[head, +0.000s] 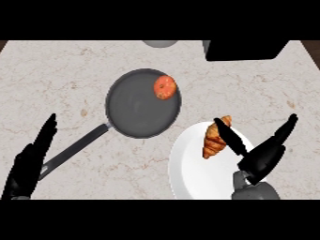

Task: Pick the squash from the plate and place it in the pan

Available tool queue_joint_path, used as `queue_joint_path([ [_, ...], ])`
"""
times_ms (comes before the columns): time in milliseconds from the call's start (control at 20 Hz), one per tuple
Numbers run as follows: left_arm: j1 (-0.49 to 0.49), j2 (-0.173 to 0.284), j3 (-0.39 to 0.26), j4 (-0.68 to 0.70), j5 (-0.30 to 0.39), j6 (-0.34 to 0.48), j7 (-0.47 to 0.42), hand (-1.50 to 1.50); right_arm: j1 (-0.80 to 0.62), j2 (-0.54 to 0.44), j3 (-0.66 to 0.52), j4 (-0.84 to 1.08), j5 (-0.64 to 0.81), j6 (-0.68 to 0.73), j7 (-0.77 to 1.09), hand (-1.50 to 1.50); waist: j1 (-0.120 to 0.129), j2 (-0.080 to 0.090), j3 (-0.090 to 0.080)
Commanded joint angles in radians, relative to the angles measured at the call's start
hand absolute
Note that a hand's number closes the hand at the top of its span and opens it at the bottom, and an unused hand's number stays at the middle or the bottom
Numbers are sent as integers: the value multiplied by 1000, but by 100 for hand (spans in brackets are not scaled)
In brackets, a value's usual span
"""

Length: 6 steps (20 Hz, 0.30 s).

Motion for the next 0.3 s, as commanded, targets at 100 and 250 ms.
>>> queue_joint_path([
  [100,-6,3,5,-11,-3,-15,4,0,426,-59,136,-375,52,23,-26,-150,12,8,2],
  [250,-18,0,13,2,-8,-28,-4,0,513,-116,127,-536,47,101,0,-150,29,12,2],
])
